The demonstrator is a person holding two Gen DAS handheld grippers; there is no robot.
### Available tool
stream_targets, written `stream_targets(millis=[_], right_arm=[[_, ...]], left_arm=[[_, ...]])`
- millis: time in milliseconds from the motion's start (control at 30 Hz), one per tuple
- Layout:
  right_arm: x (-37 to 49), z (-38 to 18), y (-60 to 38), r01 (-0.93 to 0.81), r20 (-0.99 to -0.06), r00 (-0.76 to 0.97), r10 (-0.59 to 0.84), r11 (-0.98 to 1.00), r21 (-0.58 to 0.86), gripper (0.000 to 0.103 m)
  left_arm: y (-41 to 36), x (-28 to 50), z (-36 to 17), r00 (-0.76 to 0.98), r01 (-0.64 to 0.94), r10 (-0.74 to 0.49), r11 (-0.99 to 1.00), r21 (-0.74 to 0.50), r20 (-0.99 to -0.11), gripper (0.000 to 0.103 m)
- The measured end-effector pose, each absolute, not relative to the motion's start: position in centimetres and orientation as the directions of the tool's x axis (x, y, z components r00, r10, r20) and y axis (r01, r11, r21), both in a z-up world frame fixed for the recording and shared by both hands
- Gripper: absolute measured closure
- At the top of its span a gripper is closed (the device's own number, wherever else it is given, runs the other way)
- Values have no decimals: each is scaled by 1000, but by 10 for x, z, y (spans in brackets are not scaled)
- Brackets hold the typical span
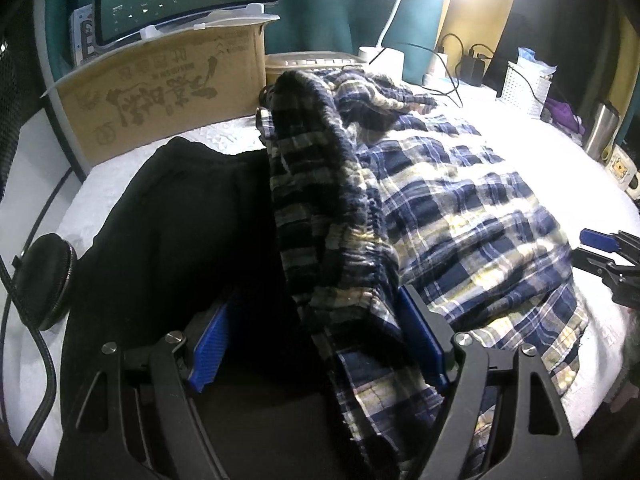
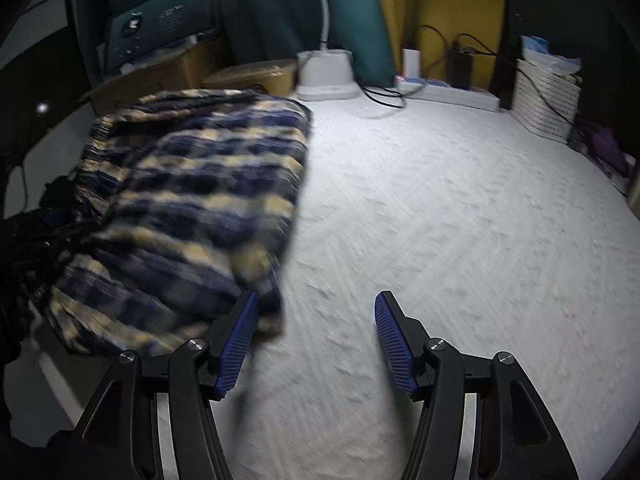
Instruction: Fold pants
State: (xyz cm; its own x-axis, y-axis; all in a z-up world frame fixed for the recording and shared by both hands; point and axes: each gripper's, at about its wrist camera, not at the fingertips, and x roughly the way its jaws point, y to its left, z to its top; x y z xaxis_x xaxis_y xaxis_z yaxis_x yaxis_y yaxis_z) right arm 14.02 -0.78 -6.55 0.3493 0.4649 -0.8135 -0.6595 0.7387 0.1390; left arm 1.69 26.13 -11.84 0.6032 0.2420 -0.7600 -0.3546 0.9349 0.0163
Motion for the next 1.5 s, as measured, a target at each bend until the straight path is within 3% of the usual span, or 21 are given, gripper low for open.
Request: stream_targets(millis=[233,767,1500], right_arm=[[137,-66,-50,-589,-806,399,436,796,139,41],[118,-51,-112,-486,-784,480,393,863,135,41],[94,4,-181,-400,-707,618,343,912,93,40]], left_arm=[[256,12,-109,604,-377,262,926,20,-752,24],[209,0,-66,705,-317,290,945,78,-647,24],[117,14,-18,834,-117,109,993,21,-541,24]])
